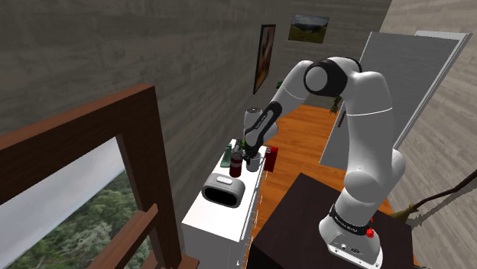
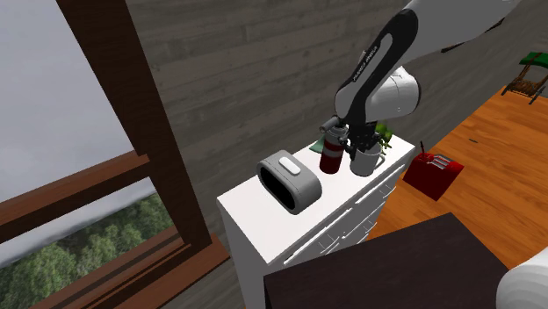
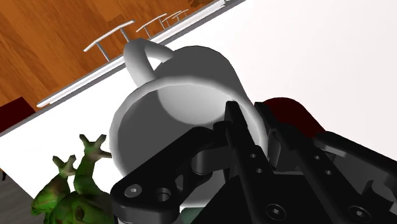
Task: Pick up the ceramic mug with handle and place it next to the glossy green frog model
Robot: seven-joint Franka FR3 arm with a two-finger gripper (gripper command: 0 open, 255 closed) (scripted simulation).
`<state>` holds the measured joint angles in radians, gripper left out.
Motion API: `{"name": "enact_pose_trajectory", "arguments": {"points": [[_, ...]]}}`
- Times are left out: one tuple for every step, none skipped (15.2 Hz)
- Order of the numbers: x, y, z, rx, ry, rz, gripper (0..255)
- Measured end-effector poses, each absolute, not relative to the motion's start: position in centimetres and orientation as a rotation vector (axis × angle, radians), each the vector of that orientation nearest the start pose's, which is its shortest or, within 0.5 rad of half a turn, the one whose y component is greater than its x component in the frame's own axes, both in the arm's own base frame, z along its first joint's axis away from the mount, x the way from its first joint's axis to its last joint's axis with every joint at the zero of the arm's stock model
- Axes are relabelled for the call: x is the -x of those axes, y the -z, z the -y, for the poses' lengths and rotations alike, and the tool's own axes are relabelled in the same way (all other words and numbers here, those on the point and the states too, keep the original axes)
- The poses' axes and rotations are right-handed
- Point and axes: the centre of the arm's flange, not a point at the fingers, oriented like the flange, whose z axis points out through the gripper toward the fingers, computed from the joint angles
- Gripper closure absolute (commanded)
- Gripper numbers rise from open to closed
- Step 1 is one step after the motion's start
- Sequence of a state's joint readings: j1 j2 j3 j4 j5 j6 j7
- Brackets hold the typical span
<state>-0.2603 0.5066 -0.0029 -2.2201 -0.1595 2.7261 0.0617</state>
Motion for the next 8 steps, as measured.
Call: {"name": "enact_pose_trajectory", "arguments": {"points": [[-52.52, -13.73, 13.63, 3.194, -0.012, -0.285, 255], [-52.57, -13.19, 13.66, 3.194, -0.012, -0.286, 255], [-52.56, -12.91, 13.59, 3.194, -0.012, -0.286, 255], [-52.52, -12.81, 13.56, 3.194, -0.012, -0.286, 255], [-52.51, -12.77, 13.56, 3.194, -0.012, -0.286, 255], [-52.50, -12.75, 13.57, 3.194, -0.011, -0.286, 255], [-52.50, -12.74, 13.57, 3.194, -0.011, -0.286, 255], [-52.49, -12.74, 13.57, 3.194, -0.011, -0.286, 255]]}}
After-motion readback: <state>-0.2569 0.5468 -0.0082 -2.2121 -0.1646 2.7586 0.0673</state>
